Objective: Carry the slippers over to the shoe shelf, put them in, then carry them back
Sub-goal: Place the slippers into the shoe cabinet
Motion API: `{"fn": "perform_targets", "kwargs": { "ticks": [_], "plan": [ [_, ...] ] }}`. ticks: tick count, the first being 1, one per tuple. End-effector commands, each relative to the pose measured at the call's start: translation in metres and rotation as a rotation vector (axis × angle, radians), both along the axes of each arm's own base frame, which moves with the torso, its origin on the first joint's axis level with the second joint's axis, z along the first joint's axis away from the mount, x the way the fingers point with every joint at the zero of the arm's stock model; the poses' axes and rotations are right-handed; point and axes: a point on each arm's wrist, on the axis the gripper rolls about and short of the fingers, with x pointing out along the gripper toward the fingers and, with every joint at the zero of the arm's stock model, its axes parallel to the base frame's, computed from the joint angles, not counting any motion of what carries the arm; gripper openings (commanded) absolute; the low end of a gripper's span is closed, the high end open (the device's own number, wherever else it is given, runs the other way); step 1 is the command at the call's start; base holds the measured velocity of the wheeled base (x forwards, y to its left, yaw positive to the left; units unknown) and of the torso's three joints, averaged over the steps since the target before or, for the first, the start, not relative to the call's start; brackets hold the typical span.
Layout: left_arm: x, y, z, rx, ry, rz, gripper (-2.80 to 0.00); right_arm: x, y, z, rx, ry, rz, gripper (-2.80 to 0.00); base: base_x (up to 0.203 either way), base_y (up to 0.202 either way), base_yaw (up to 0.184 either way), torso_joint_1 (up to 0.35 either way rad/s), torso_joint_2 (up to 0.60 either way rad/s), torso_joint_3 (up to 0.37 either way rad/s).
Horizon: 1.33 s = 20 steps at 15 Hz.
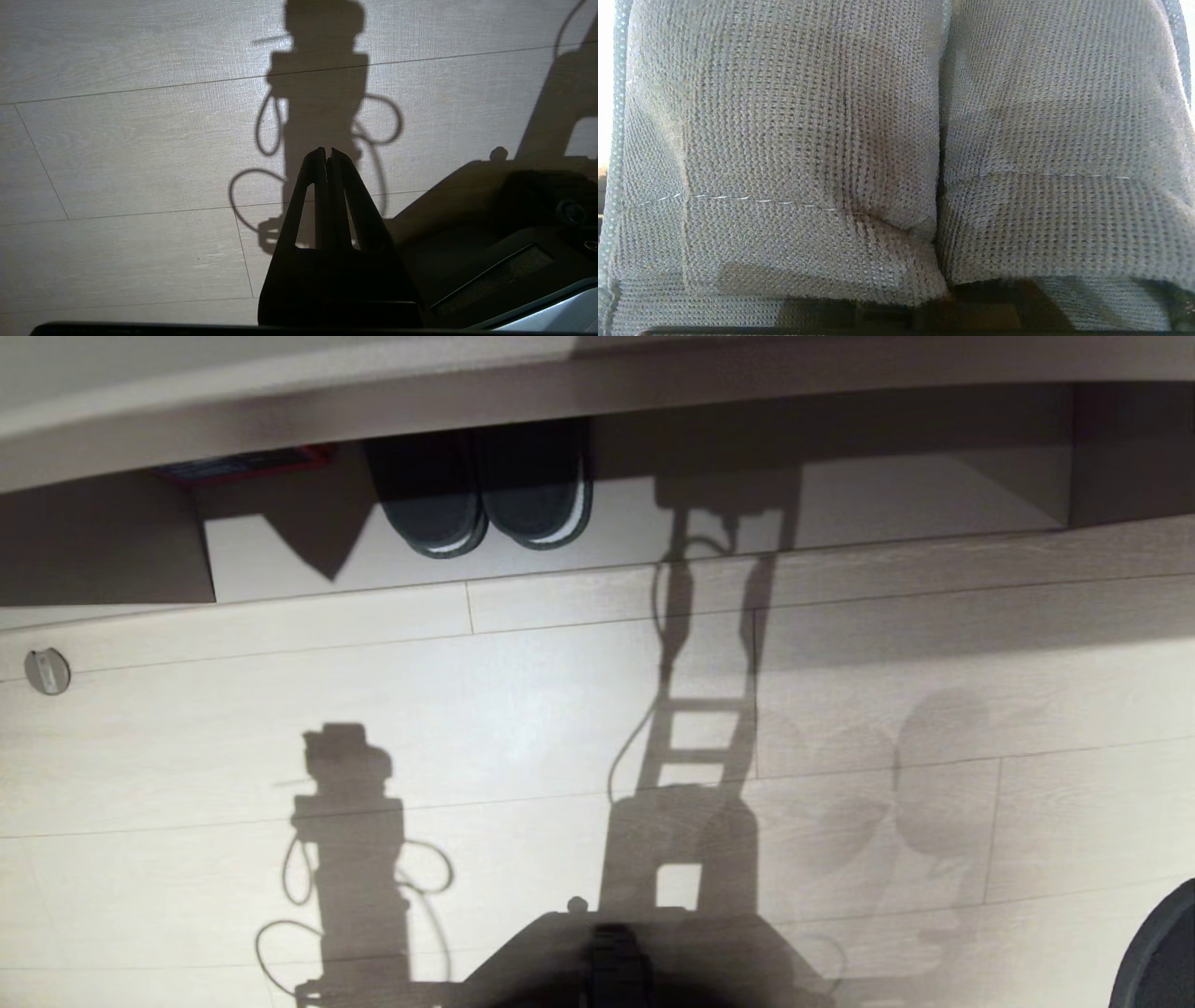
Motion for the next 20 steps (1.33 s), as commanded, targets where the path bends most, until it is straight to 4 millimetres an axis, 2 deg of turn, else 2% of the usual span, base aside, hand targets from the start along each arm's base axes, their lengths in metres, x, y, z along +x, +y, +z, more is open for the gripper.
{"fn": "perform_targets", "kwargs": {
  "ticks": [1, 2, 4, 7, 10, 13, 15, 17, 20],
  "plan": [
    [0.000, 0.000, 0.000, 0.000, 0.002, 0.000, -2.80, 0.000, 0.000, 0.000, 0.002, -0.002, 0.002, -2.80, 0.000, 0.000, 0.000, 0.000, 0.00, -0.040],
    [0.000, 0.000, 0.000, 0.000, 0.002, 0.000, -2.80, 0.000, 0.000, 0.002, 0.000, -0.013, 0.007, -2.80, 0.000, 0.000, 0.000, 0.000, 0.00, 0.000],
    [0.000, 0.000, 0.000, 0.000, 0.002, 0.000, -2.80, -0.003, 0.002, 0.028, -0.006, -0.066, 0.067, -2.80, 0.000, 0.000, 0.000, 0.000, 0.00, 0.000],
    [0.000, 0.000, 0.000, 0.000, 0.002, 0.000, -2.80, 0.019, 0.003, 0.065, -0.030, 0.004, 0.134, -2.80, 0.000, 0.000, 0.000, 0.000, 0.00, 0.000],
    [0.000, 0.000, 0.000, 0.000, 0.002, 0.000, -2.80, 0.070, 0.006, 0.087, -0.075, 0.071, 0.189, -2.80, 0.000, 0.000, 0.000, 0.000, 0.00, 0.000],
    [0.000, 0.000, 0.000, 0.000, 0.002, 0.000, -2.80, 0.132, 0.011, 0.096, -0.148, 0.046, 0.216, -2.80, 0.000, 0.000, 0.000, 0.000, 0.00, 0.000],
    [0.000, 0.000, 0.000, 0.000, 0.002, 0.000, -2.80, 0.168, 0.015, 0.103, -0.195, -0.040, 0.219, -2.80, 0.000, 0.000, 0.000, 0.000, 0.00, 0.000],
    [0.000, 0.000, 0.000, 0.000, 0.002, 0.000, -2.80, 0.193, 0.018, 0.124, -0.235, -0.201, 0.205, -2.80, 0.000, 0.000, 0.000, 0.000, 0.00, 0.000],
    [0.000, 0.000, 0.000, 0.000, 0.002, 0.000, -2.80, 0.211, 0.020, 0.147, -0.229, -0.302, 0.188, -2.80, 0.000, 0.000, 0.000, 0.000, 0.00, 0.000]
  ]
}}
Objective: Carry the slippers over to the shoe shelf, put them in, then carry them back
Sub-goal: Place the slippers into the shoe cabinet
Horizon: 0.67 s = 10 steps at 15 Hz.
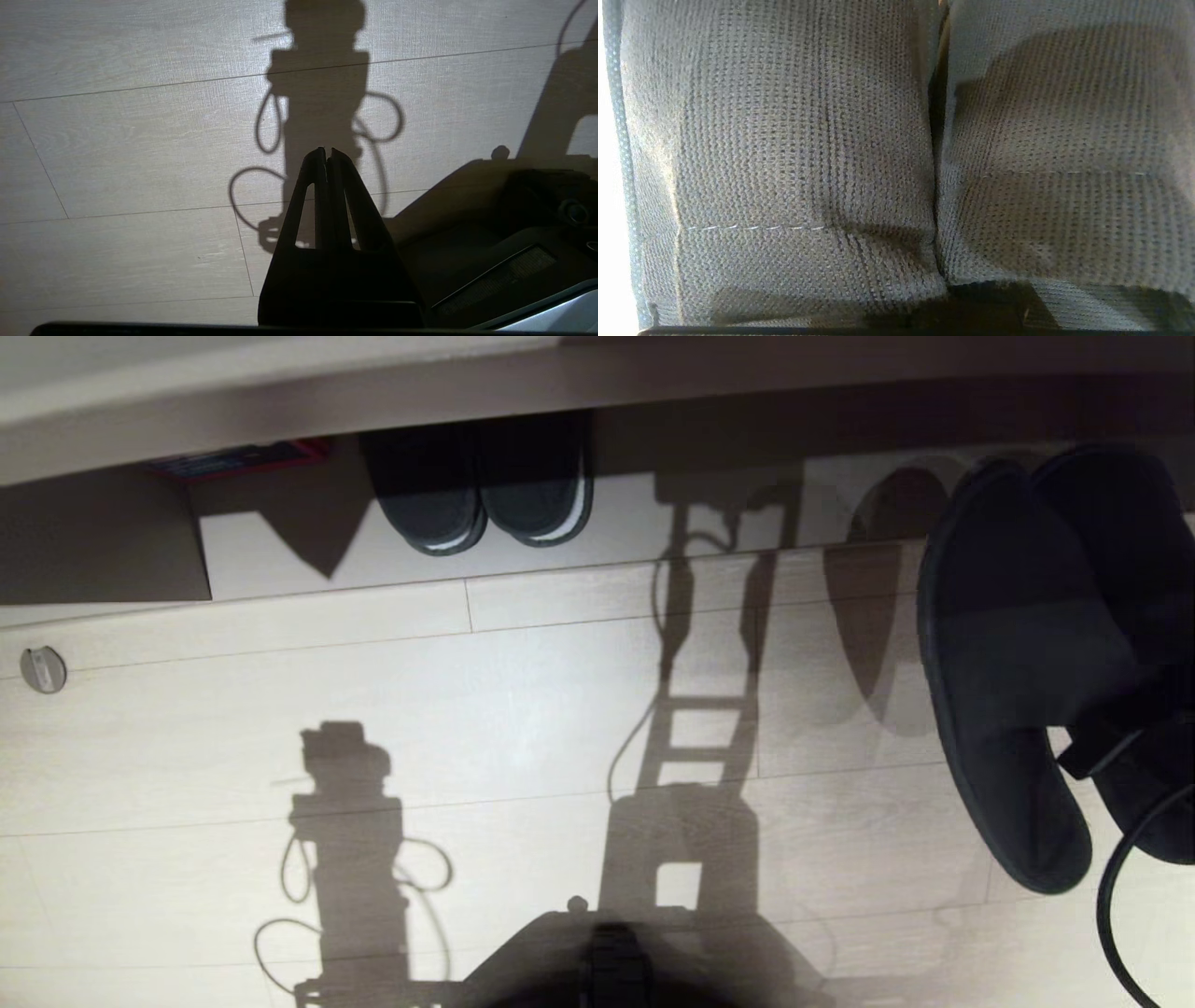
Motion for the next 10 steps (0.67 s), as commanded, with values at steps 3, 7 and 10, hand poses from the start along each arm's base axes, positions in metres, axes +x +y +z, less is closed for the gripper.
{"fn": "perform_targets", "kwargs": {
  "ticks": [3, 7, 10],
  "plan": [
    [0.000, 0.000, 0.000, 0.000, 0.002, 0.000, -2.80, 0.041, 0.004, 0.020, 0.073, -0.081, 0.026, -2.80, 0.000, 0.000, 0.000, 0.000, 0.00, 0.000],
    [0.000, 0.000, 0.000, 0.001, 0.000, 0.000, -2.80, 0.068, 0.006, 0.039, 0.112, -0.160, 0.043, -2.80, 0.000, 0.000, 0.000, 0.000, 0.00, 0.000],
    [0.000, 0.000, 0.000, 0.001, 0.000, 0.000, -2.80, 0.095, 0.009, 0.065, 0.129, -0.252, 0.058, -2.80, 0.000, 0.000, 0.000, 0.000, 0.00, 0.000]
  ]
}}
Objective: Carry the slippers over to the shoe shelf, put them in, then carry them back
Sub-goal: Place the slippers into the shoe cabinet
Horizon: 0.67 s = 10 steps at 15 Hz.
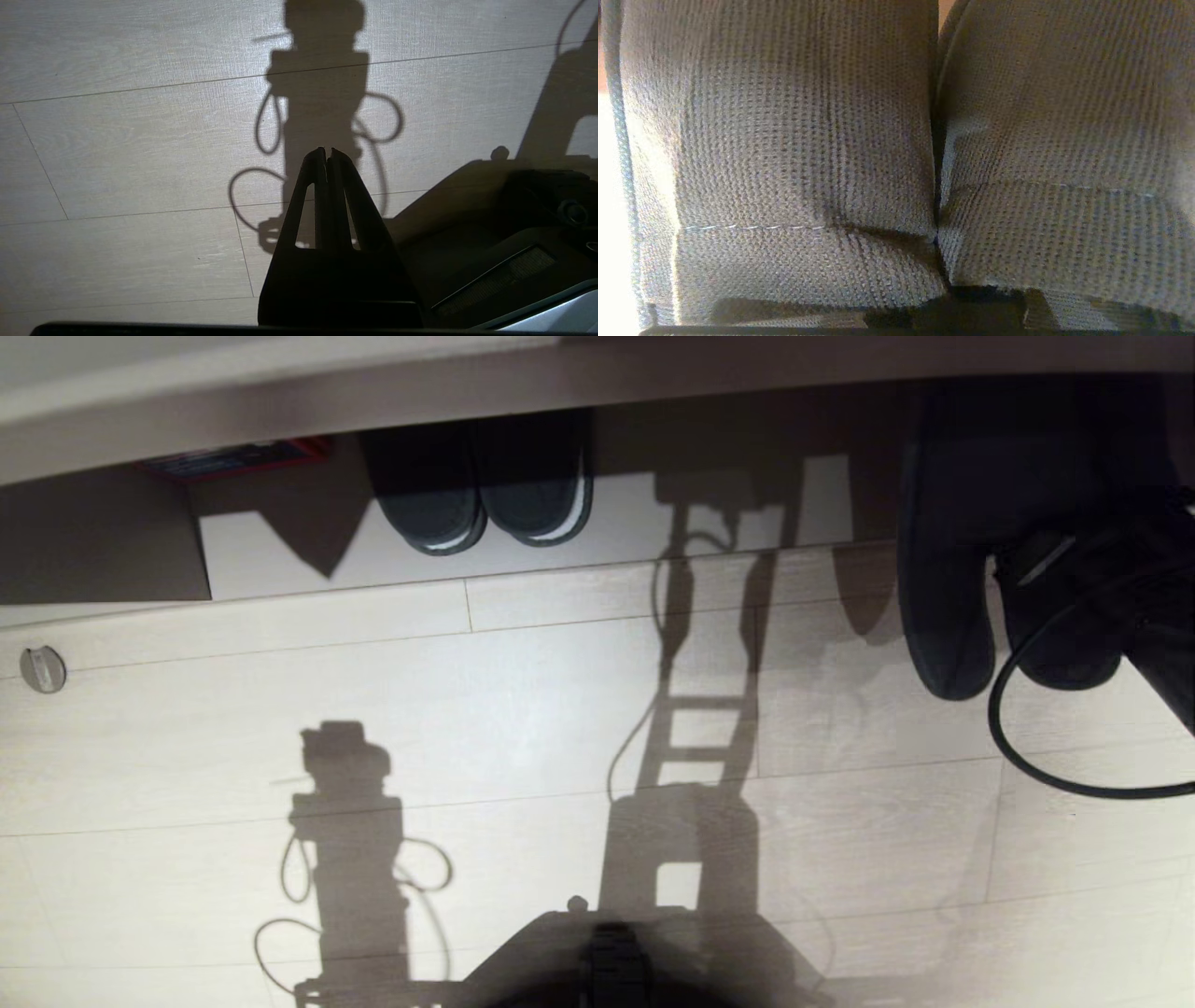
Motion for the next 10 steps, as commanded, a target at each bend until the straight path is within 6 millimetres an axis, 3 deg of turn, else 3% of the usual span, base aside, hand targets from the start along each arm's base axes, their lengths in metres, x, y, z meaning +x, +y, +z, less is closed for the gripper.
{"fn": "perform_targets", "kwargs": {
  "ticks": [1, 7, 10],
  "plan": [
    [0.000, 0.000, 0.000, 0.000, 0.001, 0.000, -2.80, 0.022, 0.002, 0.006, 0.002, -0.028, 0.005, -2.80, 0.000, 0.000, 0.000, 0.000, 0.00, 0.000],
    [0.000, 0.000, 0.000, -0.002, 0.001, 0.000, -2.80, 0.066, 0.006, 0.032, 0.007, -0.133, 0.020, -2.80, 0.000, 0.000, 0.000, 0.000, 0.00, 0.000],
    [0.000, 0.000, 0.000, -0.002, 0.001, 0.000, -2.80, 0.077, 0.007, 0.032, 0.022, -0.128, 0.028, -2.80, 0.000, 0.000, 0.000, 0.000, 0.00, 0.000]
  ]
}}
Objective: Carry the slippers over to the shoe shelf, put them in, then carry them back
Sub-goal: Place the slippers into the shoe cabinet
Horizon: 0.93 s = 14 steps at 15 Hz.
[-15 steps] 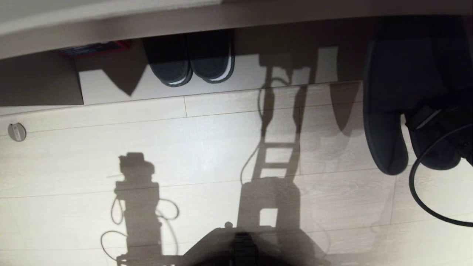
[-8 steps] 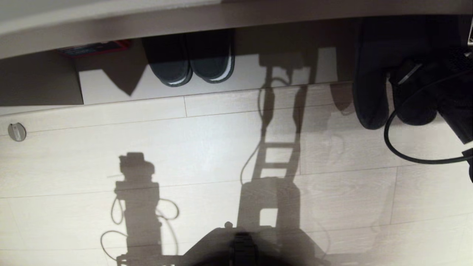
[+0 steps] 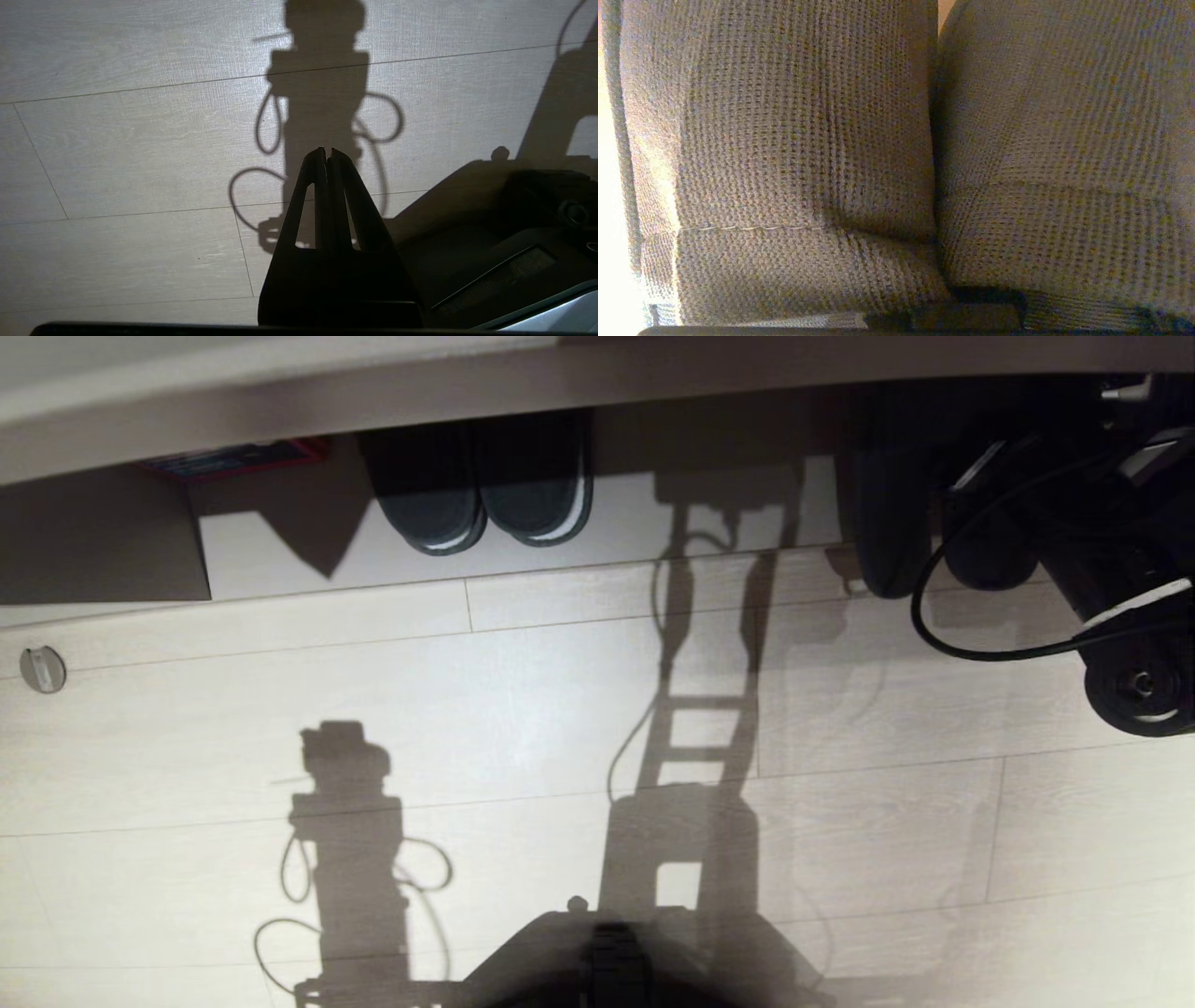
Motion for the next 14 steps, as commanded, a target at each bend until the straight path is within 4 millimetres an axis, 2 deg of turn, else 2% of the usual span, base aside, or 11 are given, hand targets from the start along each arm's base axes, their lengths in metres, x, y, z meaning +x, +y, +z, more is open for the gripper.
{"fn": "perform_targets", "kwargs": {
  "ticks": [1, 3, 6, 7, 14],
  "plan": [
    [0.000, 0.000, 0.000, -0.001, 0.002, 0.000, -2.80, 0.008, 0.001, -0.004, 0.003, 0.000, 0.002, -2.80, 0.000, 0.000, 0.000, 0.000, 0.00, 0.000],
    [0.000, 0.000, 0.000, -0.001, 0.002, 0.000, -2.80, 0.019, 0.002, -0.004, 0.013, -0.012, 0.006, -2.80, 0.000, 0.000, 0.000, 0.000, 0.00, 0.000],
    [0.000, 0.000, 0.000, -0.001, 0.002, 0.000, -2.80, 0.022, 0.002, -0.001, 0.020, -0.026, 0.013, -2.80, 0.000, 0.000, 0.000, 0.000, 0.00, 0.000],
    [0.000, 0.000, 0.000, -0.001, 0.002, 0.000, -2.80, 0.024, 0.002, 0.002, 0.025, -0.038, 0.014, 0.00, 0.000, 0.000, 0.000, 0.000, 0.00, 0.000],
    [0.000, 0.000, 0.000, -0.001, 0.002, 0.000, -2.80, 0.021, 0.002, 0.001, 0.028, -0.028, 0.012, 0.00, 0.000, 0.000, 0.000, 0.000, 0.00, 0.000]
  ]
}}
